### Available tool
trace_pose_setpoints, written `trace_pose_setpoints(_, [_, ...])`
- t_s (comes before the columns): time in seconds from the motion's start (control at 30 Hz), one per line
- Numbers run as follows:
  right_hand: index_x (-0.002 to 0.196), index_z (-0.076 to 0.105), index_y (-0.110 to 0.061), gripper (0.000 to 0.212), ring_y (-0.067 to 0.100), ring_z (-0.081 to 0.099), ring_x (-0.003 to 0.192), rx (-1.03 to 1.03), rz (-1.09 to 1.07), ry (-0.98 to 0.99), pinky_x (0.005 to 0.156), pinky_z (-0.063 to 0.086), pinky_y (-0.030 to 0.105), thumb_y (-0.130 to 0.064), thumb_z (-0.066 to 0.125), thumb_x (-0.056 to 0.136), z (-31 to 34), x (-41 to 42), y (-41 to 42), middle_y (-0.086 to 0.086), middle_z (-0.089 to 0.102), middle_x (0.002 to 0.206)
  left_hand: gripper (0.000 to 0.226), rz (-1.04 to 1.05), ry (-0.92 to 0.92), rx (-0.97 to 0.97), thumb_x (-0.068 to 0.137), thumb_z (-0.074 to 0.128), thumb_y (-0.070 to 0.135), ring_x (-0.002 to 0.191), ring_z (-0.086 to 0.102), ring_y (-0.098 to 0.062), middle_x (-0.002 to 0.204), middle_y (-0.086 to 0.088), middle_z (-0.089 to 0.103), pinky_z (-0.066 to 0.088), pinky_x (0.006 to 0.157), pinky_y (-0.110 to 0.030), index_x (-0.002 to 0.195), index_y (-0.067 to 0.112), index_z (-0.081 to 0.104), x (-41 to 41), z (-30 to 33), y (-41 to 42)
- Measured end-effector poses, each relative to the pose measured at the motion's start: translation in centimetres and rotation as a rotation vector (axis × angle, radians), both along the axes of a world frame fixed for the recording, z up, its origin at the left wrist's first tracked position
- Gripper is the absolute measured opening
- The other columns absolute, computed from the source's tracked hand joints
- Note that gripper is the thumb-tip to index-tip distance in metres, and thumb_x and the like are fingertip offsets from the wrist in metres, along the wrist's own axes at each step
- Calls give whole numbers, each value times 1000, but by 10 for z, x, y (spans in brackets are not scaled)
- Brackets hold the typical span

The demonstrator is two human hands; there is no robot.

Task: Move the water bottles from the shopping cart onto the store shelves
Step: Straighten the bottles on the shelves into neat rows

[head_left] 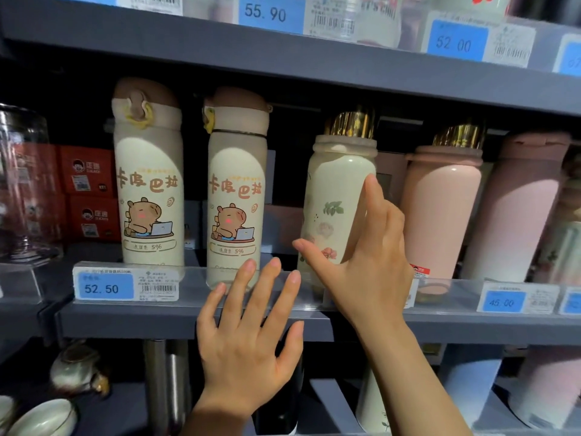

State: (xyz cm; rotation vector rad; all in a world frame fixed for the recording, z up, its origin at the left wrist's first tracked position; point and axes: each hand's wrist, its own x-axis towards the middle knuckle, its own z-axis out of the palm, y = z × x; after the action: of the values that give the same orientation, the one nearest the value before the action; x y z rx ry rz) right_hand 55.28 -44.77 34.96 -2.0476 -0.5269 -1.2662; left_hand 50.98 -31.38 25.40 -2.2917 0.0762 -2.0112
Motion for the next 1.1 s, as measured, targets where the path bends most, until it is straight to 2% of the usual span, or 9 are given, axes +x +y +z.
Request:
trace_pose_setpoints(0.17, [147, 16, -30, 95, 25, 56, 107, 8, 7, -5, 64, 37, 28, -61, 62, 70, -3, 1, -2, 4, 44, 129, 46, 8, -19, 14, 96, 39, 40, 133, 42, -25, 144, -1, 45, 33, 102, -45, 139, 25, 46, 1, 0, 1])
trace_pose_setpoints(0.33, [148, 14, -36, 85, 19, 61, 102, 1, 39, -11, 65, 34, 26, -43, 58, 77, -6, -1, -3, -8, 45, 143, 46, 12, -27, 5, 95, 40, 40, 133, 43, -24, 144, 0, 46, 29, 106, -43, 138, 26, 47, 2, -2, -1])
trace_pose_setpoints(0.47, [148, 12, -36, 87, 23, 52, 120, -1, 15, -9, 70, 49, 36, -59, 52, 74, -3, 1, 0, 0, 41, 146, 46, 13, -30, 0, 96, 39, 40, 133, 43, -24, 144, 0, 45, 28, 106, -43, 139, 26, 46, 3, -2, -1])
trace_pose_setpoints(0.53, [147, 15, -32, 93, 26, 50, 119, 0, 0, -27, 68, 46, 33, -66, 56, 70, -2, 3, 0, 5, 40, 141, 46, 12, -32, -3, 96, 39, 40, 134, 42, -24, 144, 0, 45, 28, 106, -43, 139, 26, 46, 3, -2, -1])
trace_pose_setpoints(0.67, [145, 20, -30, 92, 23, 49, 116, 36, 23, -32, 72, 38, 29, -54, 68, 70, -4, 3, -2, 3, 42, 134, 45, -8, -30, -12, 96, 39, 40, 135, 40, -24, 143, 0, 46, 31, 104, -44, 138, 26, 46, 1, -1, -1])
trace_pose_setpoints(0.83, [147, 18, -31, 84, 10, 46, 116, 27, 92, -27, 73, 35, 26, -41, 62, 76, -6, 1, -4, -6, 43, 142, 45, -9, -17, -9, 96, 40, 40, 133, 42, -25, 143, -1, 49, 31, 104, -44, 138, 25, 47, 1, -1, -1])
trace_pose_setpoints(0.93, [147, 14, -34, 85, 13, 51, 112, -5, 80, -18, 68, 36, 26, -49, 58, 76, -5, 1, -3, -5, 45, 140, 45, -12, -16, -15, 97, 39, 39, 134, 42, -25, 144, -1, 47, 29, 105, -44, 139, 26, 46, 0, 0, -1])
trace_pose_setpoints(1.03, [146, 15, -34, 93, 22, 49, 118, 8, 42, -17, 70, 43, 31, -64, 59, 70, -4, 2, -2, 4, 43, 139, 44, -19, -10, -36, 97, 38, 39, 134, 41, -25, 144, 0, 45, 28, 106, -44, 139, 26, 45, -1, 0, -3])
trace_pose_setpoints(1.1, [144, 19, -32, 96, 23, 45, 119, 42, 36, -20, 74, 43, 33, -62, 66, 66, -3, 3, -2, 8, 42, 135, 44, -23, -7, -46, 97, 37, 39, 134, 41, -24, 144, 1, 45, 27, 106, -44, 138, 26, 46, -1, 0, -4])
